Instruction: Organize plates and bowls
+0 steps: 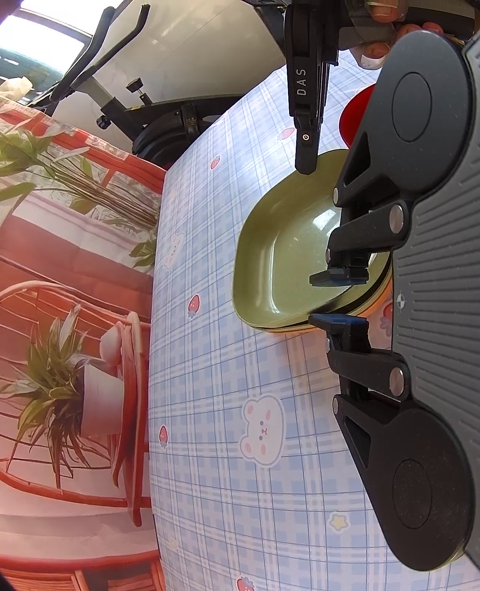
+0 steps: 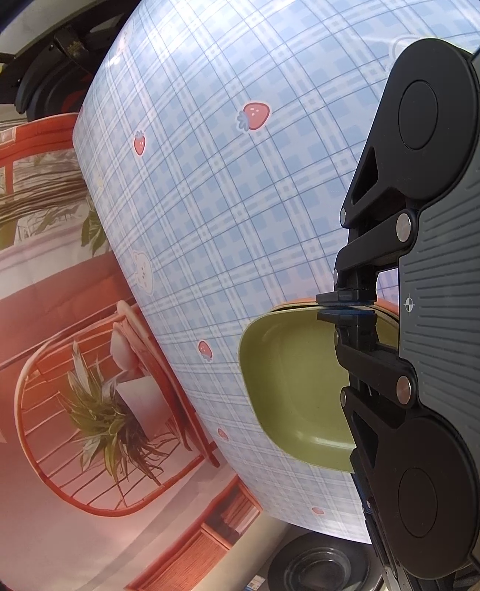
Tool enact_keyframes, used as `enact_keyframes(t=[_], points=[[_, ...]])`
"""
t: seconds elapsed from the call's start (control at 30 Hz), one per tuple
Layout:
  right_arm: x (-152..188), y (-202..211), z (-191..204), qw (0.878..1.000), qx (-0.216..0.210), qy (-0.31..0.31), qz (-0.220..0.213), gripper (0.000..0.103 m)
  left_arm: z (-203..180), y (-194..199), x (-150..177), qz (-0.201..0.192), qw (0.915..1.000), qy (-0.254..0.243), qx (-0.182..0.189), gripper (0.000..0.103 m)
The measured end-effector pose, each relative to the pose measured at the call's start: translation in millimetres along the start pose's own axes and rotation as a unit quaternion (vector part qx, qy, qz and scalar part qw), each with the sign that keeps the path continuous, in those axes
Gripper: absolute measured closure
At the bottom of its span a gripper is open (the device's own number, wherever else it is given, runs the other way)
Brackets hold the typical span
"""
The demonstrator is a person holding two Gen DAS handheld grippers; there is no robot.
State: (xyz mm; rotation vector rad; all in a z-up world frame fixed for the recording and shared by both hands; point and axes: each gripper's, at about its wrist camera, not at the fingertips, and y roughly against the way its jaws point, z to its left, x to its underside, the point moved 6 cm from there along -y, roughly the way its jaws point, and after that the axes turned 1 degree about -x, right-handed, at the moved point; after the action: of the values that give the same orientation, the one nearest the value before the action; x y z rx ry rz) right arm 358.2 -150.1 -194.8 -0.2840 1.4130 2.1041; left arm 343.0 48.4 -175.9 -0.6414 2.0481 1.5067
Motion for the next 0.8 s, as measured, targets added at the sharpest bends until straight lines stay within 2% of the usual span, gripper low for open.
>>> enact_keyframes(t=[0.27,0.53,0.63,0.8], points=[[2.3,-1.8,-0.4,1.0,-0.001,-0.005,0.005,0.101,2.3,5.5,-0.1,-0.009,0.9999,0.005,-0.007,0.089],[1.7,-1.6,-0.8,1.0,-0.001,-0.005,0.005,0.101,-6.6,29.8,15.6,-0.028,0.9996,0.01,0.0,0.089],[1.4,-0.9,-1.0,1.0,-0.001,-0.003,0.005,0.101,-15.0,29.5,20.7,-0.028,0.9996,-0.006,0.001,0.089],[1.1,0.2,0.1,1.0,-0.001,-0.003,0.003,0.101,-18.2,22.2,25.7,-0.029,0.9992,-0.02,-0.017,0.088]])
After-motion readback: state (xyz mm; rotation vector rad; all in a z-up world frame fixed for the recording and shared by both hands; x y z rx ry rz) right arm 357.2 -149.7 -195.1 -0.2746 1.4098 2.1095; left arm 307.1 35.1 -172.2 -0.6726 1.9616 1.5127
